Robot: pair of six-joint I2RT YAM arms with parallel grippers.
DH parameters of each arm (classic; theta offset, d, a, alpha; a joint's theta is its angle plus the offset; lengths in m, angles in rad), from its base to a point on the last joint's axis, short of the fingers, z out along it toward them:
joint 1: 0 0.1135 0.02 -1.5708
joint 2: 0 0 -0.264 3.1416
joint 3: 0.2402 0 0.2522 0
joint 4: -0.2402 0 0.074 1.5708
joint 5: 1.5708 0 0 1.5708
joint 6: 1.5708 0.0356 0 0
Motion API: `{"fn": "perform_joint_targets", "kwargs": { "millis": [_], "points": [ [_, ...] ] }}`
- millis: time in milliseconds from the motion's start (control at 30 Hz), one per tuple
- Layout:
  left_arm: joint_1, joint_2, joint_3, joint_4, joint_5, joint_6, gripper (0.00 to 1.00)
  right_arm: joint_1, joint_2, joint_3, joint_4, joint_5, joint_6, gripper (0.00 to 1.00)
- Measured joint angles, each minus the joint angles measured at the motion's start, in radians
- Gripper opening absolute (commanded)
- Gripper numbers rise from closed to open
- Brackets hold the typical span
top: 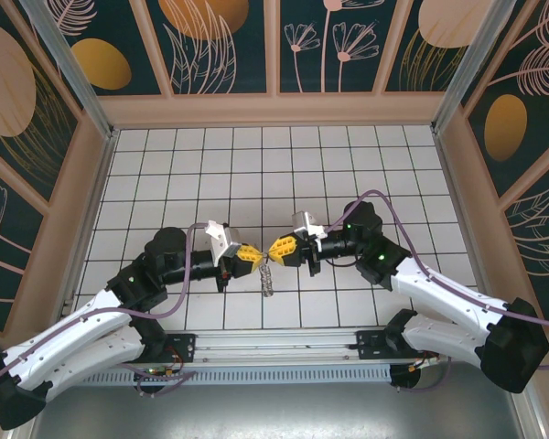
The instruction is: Put the keys on the keyring
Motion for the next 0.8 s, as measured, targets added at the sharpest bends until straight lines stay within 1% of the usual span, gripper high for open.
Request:
{"fn": "perform_joint_targets", "kwargs": {
  "millis": [800],
  "points": [
    [0.0, 0.0, 0.001, 0.0, 0.0, 0.0, 0.0, 0.0, -0.026, 0.001, 0.001, 0.004, 0.0, 0.0]
  ]
}}
